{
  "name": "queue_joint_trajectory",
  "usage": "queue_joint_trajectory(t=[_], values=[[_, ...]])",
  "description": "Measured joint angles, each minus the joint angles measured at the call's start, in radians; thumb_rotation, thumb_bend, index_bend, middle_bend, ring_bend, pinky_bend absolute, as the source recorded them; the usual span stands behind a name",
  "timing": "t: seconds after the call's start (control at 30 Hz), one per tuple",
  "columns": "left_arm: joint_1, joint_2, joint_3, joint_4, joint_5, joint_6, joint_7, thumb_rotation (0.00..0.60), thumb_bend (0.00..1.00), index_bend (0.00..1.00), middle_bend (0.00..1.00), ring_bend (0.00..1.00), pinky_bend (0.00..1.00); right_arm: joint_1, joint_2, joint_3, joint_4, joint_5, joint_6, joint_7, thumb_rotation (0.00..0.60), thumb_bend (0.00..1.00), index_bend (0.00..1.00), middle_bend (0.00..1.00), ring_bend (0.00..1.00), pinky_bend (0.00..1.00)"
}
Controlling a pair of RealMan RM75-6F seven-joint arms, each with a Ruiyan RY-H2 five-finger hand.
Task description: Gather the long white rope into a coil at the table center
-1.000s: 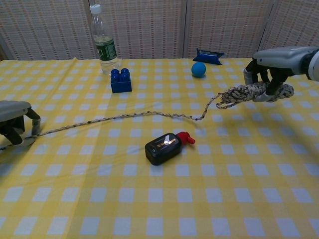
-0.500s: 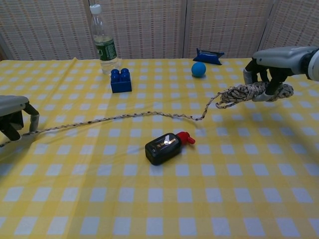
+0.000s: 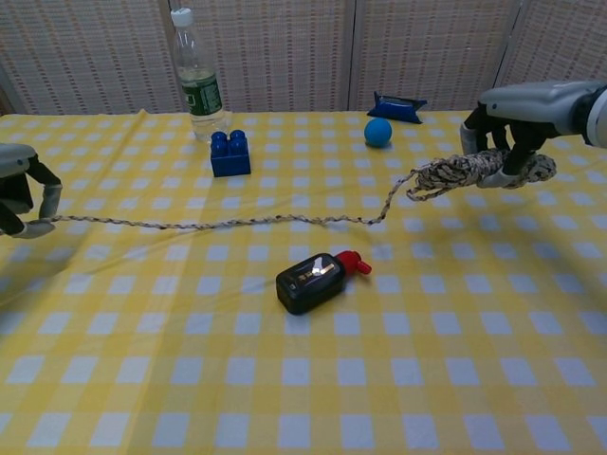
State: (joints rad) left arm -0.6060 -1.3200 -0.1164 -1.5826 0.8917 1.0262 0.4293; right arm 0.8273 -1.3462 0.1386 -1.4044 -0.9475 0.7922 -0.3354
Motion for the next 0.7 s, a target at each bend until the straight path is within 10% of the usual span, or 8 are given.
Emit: queue_joint_trajectory(t=[0.7], values=[[0.005,0.282,-0.138,-0.271,0.170,-0.047,-0.367,0.600,0.37,0.78,1.00,1.00,1.00,0.048,-0.074,0.068,-0.044,-0.014,0.073,-0.018,0.600,0.48,0.71,0.64,0.55,0.59]])
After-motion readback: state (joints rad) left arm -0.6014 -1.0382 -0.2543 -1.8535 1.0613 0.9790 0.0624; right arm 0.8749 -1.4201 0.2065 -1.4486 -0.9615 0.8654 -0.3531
